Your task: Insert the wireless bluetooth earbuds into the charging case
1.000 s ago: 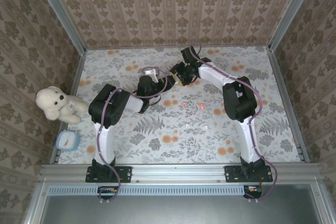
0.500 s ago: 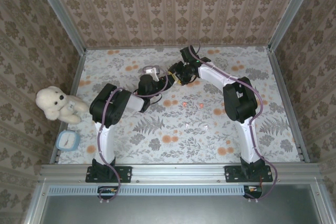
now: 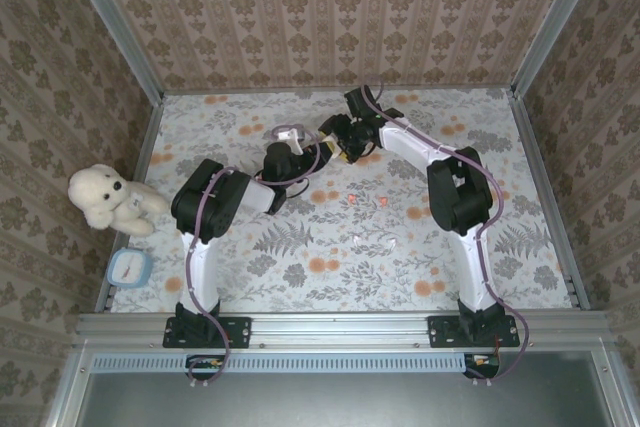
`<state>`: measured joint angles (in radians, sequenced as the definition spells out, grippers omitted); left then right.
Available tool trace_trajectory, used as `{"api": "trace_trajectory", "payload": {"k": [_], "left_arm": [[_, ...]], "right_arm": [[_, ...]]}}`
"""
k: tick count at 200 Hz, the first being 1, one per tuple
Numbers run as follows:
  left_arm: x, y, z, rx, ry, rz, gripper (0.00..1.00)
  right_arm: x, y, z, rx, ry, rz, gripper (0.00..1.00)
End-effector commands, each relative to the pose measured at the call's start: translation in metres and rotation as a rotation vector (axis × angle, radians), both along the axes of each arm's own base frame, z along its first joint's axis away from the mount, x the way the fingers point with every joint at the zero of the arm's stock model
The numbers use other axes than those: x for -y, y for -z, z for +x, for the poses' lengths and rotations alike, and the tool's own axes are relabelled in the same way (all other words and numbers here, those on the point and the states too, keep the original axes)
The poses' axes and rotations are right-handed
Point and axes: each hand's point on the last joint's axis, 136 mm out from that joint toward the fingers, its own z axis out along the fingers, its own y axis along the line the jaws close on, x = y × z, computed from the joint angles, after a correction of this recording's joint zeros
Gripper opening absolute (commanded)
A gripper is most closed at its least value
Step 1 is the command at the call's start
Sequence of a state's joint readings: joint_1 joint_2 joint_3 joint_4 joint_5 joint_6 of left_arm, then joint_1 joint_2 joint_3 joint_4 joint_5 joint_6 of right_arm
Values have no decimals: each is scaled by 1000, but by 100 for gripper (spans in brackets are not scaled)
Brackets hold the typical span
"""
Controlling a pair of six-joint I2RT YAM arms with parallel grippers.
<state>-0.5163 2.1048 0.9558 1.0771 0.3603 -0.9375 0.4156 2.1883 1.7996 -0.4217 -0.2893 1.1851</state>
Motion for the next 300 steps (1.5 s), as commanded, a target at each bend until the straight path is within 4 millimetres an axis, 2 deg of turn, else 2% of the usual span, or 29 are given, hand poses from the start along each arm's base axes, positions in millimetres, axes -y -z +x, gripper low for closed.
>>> {"api": "trace_trajectory", "payload": {"k": [1,16,21,50,80,117,175,230,263,300], "left_arm": [[-5,-18,-8,16,55,-43,8],[-8,-35,-15,28,126,-71,6],[-19,-40,-10,29,134,-80,5],[-33,-71,-20,59,269,-116,3],[-40,-93,-33,85,382,-112,2],[-38,-107,-44,93,462,-88,1],[-38,-117,-57,106,482,-40,0],[-26,-118,-68,109,511,15,0],[-26,-124,-70,123,514,13,0],[-31,-135,-74,147,516,0,0]], "right_arm": [[28,-63,10,171,1,8,79],[42,-68,6,243,-60,-25,81],[45,-69,5,278,-88,-27,81],[56,-78,-17,516,-293,-71,80],[40,-77,-52,667,-507,-25,79],[19,-83,-70,725,-604,62,77],[-2,-90,-72,743,-648,83,75],[-17,-92,-75,742,-671,93,73],[-13,-81,-72,716,-661,59,70],[11,-58,-58,671,-574,52,67]]}}
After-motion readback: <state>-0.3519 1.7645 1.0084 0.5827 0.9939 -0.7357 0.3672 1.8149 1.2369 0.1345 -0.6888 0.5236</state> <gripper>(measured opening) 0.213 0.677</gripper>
